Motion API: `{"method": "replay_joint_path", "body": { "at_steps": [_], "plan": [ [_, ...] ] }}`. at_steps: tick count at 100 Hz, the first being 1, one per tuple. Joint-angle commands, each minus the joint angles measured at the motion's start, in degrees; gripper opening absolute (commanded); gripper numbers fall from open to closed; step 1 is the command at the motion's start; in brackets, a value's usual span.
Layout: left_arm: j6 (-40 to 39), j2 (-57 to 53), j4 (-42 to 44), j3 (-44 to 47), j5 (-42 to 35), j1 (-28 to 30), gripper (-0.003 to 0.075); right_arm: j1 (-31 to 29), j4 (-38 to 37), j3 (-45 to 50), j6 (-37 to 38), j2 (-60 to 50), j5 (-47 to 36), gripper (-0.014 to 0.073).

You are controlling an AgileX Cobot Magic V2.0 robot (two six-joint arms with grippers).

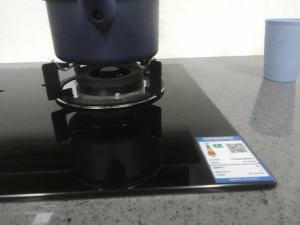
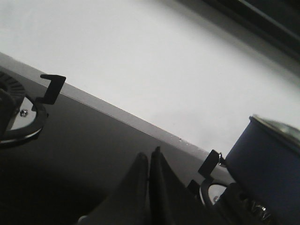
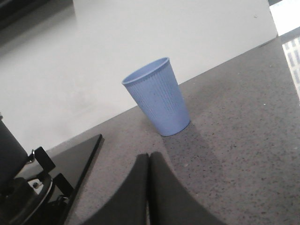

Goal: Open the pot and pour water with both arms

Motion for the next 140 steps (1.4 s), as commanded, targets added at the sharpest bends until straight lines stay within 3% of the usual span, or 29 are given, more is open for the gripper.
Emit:
{"method": "replay_joint_path", "body": {
  "at_steps": [1, 17, 30, 57, 77, 106, 116, 133, 140],
  "plan": [
    [-0.5, -1.7, -4.2, -1.4, -4.4, -0.4, -0.002, -0.1, 2.5, -0.6, -0.7, -1.0, -3.1, -0.007],
    [-0.5, -1.4, -3.2, -7.7, -0.4, -0.4, -0.002, -0.1, 2.4, -6.8, -0.7, -0.4, 5.2, -0.007],
    [0.2, 1.5, 2.3, -16.6, 7.9, -0.4, -0.002, -0.1, 0.6, -15.2, -4.1, 3.0, 14.4, -0.007],
    [17.2, 15.4, 2.2, -34.3, 25.3, -0.9, -0.002, 0.1, -0.1, -31.5, -14.7, 19.6, 27.2, -0.007],
    [19.7, 21.7, 2.3, -39.2, 24.9, -8.7, -0.002, 3.4, -0.1, -36.2, -14.9, 27.9, 27.4, -0.007],
    [20.6, 27.8, 0.5, -39.8, 20.2, -17.1, -0.0004, 4.0, 0.0, -36.7, -15.5, 29.2, 27.4, -0.006],
    [20.6, 30.4, 0.1, -39.8, 17.8, -19.8, 0.0066, 4.0, 0.1, -36.7, -15.8, 29.2, 27.6, 0.0036],
    [20.7, 35.1, 0.1, -39.9, 12.7, -25.2, 0.023, 4.0, 0.3, -36.7, -15.8, 29.2, 27.6, 0.0415],
    [20.7, 37.2, 0.1, -39.9, 9.5, -27.4, 0.0323, 4.0, 0.3, -36.7, -15.8, 29.2, 27.6, 0.05]
  ]
}}
